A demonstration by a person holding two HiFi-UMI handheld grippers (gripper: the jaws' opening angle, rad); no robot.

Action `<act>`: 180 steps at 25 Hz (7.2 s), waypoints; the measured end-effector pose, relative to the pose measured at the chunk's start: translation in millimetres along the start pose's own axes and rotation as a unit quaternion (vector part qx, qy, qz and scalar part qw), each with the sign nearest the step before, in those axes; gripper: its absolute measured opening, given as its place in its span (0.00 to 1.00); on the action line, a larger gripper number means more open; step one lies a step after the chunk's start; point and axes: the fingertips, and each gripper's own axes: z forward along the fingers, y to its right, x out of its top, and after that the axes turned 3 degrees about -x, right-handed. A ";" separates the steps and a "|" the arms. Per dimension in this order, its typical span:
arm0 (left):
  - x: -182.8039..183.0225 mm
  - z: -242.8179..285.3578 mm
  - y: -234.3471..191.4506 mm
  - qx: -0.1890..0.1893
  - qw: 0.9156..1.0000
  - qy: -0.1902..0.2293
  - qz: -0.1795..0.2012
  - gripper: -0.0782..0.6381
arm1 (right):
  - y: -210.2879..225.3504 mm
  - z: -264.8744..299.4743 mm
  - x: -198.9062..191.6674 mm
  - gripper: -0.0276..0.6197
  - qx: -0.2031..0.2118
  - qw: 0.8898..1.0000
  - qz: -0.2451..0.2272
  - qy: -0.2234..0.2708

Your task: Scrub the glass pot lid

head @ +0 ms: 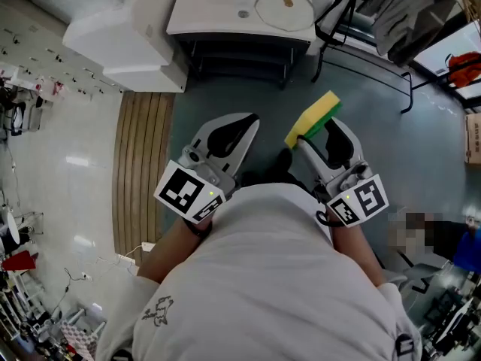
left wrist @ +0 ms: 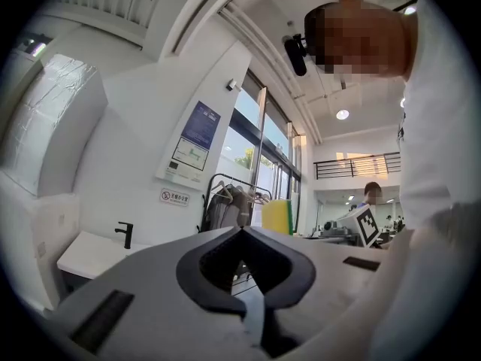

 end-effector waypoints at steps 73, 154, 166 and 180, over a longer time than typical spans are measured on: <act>24.9 243.9 -353.3 -0.042 0.998 -0.038 -0.034 0.11 | 284.9 324.0 30.3 0.49 -0.048 0.998 0.025 -0.033; -411.7 442.6 -668.4 -0.131 0.808 -0.350 -0.454 0.37 | 468.5 554.2 -318.1 0.50 -0.021 0.871 -0.085 -0.483; -410.1 441.8 -664.6 -0.148 0.795 -0.323 -0.492 0.27 | 458.0 542.6 -354.3 0.48 0.013 0.809 -0.205 -0.550; -411.3 443.0 -661.3 -0.171 0.788 -0.363 -0.467 0.27 | 536.2 418.1 -356.3 0.48 -0.057 0.790 -0.052 -0.609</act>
